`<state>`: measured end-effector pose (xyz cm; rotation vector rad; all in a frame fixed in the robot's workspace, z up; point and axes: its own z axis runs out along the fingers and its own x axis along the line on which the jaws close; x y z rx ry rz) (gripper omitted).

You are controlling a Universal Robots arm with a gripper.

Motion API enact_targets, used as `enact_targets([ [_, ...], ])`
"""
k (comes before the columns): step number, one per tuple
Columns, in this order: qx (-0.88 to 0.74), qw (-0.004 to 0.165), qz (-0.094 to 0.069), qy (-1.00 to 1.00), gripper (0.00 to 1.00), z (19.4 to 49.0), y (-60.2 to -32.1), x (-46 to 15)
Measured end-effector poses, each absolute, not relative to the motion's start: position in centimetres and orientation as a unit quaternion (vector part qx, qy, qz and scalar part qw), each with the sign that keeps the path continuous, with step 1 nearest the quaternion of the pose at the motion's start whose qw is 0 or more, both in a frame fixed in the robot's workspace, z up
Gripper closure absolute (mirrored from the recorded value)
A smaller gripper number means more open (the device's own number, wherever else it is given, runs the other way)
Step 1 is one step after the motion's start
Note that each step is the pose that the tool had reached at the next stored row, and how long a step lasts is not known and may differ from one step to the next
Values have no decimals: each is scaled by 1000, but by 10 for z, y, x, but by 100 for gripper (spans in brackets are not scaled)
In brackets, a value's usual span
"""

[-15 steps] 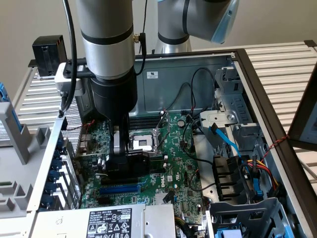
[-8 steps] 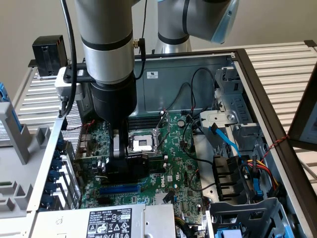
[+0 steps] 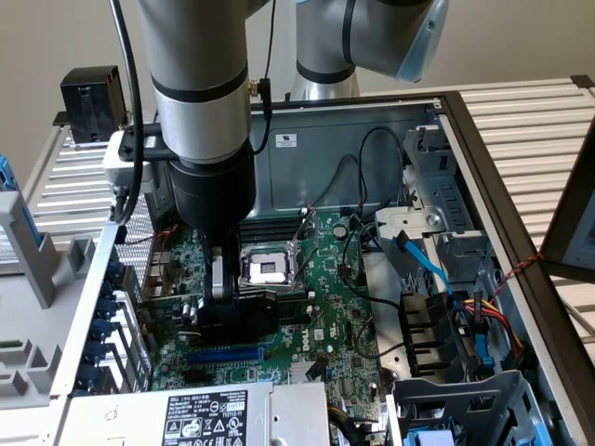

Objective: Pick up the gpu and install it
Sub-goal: 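Insert the gpu into the slot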

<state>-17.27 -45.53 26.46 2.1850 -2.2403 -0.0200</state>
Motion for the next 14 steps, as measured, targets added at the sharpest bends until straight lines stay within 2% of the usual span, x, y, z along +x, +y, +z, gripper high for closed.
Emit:
enact_targets([
  [14, 696, 0, -15, -718, 74, 264, -461, -173],
])
